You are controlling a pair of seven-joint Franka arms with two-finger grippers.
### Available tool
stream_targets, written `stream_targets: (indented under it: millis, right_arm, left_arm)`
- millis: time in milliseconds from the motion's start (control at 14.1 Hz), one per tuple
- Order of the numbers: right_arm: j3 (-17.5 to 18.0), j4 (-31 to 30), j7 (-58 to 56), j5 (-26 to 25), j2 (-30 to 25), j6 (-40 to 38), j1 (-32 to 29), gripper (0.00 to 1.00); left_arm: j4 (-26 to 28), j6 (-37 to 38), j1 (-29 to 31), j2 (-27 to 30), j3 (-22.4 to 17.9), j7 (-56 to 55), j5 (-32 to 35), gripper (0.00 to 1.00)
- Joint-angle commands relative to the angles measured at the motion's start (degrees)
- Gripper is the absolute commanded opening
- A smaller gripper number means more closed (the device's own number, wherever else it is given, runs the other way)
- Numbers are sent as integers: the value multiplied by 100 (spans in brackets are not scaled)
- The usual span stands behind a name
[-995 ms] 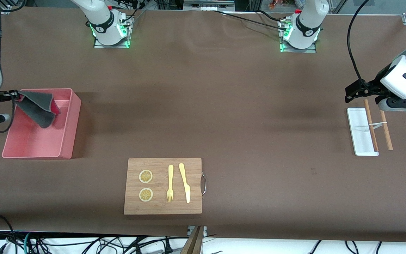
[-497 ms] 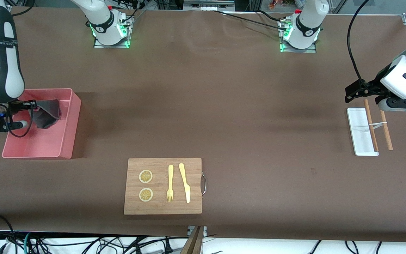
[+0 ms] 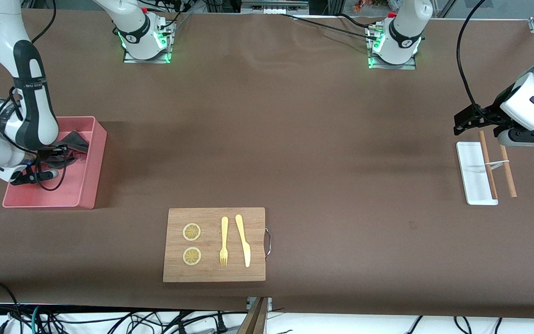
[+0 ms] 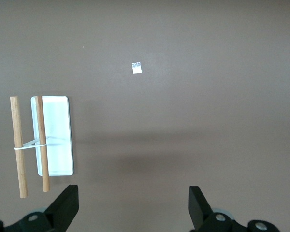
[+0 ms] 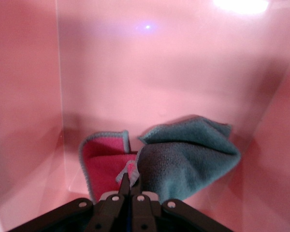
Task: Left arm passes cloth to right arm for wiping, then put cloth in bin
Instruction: 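Open the right gripper to drop the cloth in the bin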
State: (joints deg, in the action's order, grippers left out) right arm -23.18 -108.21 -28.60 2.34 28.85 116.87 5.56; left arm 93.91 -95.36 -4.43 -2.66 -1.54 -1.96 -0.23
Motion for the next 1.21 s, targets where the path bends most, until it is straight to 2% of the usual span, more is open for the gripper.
stream_targets:
  millis: [0,71,142,213,426,497,639,711,782,853,1137]
  right_arm:
    - [6,-139,21,205,-38,152,15,0]
    - [6,-95,21,205,-29,152,15,0]
    - [15,-69,38,205,-37,143,15,39]
    - [6,-25,30,214,-81,134,15,99]
    - [6,160,47,397,-457,-119,-3,100]
    - [6,230,47,572,-659,-347,-3,100]
    - [6,484,47,601,-1020,-944,-3,100]
    - [50,633,38,583,-1169,-1269,15,100]
    - [250,783,56,592,-1362,-1516,15,100]
    - [444,923,56,496,-1547,-1657,15,100]
    - [797,1451,21,-225,-2146,-2185,15,100]
  left_arm:
    - [-154,97,4,-59,13,64,146,100]
    - [-154,97,4,-59,13,64,146,100]
    - [-154,97,4,-59,13,64,146,100]
    - [-154,97,4,-59,13,64,146,100]
    - [-154,97,4,-59,13,64,146,100]
    - [-154,97,4,-59,13,64,146,100]
    - [-154,97,4,-59,13,64,146,100]
    - [-154,97,4,-59,13,64,146,100]
    - [-154,97,4,-59,13,73,146,100]
    - [-154,97,4,-59,13,73,146,100]
    - [-154,97,4,-59,13,73,146,100]
